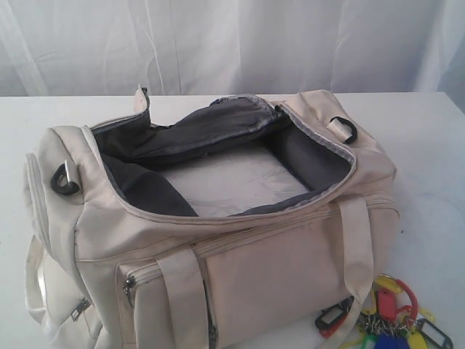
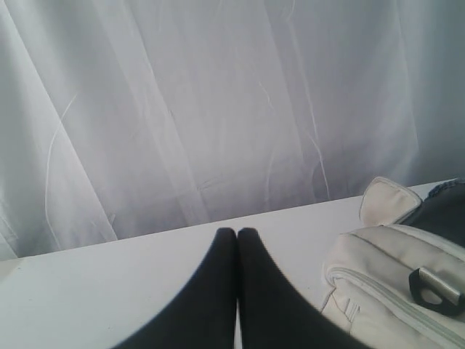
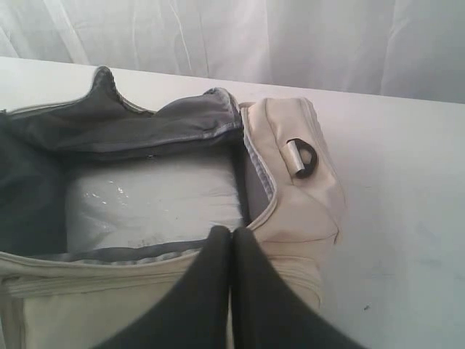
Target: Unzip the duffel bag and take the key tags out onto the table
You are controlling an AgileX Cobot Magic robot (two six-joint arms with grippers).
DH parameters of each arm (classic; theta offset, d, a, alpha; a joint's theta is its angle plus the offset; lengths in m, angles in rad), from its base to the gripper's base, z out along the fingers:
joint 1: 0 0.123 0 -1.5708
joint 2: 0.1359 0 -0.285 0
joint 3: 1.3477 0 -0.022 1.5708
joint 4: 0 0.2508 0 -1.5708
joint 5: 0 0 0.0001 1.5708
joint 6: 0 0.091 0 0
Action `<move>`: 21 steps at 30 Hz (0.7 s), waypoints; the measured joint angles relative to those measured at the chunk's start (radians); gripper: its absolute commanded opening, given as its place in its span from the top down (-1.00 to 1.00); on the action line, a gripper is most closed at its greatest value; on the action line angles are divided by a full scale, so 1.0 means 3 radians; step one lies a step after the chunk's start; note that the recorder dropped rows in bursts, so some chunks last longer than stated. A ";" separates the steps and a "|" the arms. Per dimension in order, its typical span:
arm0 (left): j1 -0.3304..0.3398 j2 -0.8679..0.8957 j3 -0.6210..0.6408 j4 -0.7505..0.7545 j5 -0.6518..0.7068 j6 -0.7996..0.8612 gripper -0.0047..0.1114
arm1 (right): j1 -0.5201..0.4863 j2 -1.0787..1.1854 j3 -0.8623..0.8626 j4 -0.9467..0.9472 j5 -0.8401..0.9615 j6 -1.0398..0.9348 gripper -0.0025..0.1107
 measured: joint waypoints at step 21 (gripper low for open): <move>0.0000 0.0000 0.0364 -0.0022 -0.0417 0.0000 0.90 | 0.0000 0.0000 0.0000 0.0000 0.0000 -0.0008 0.96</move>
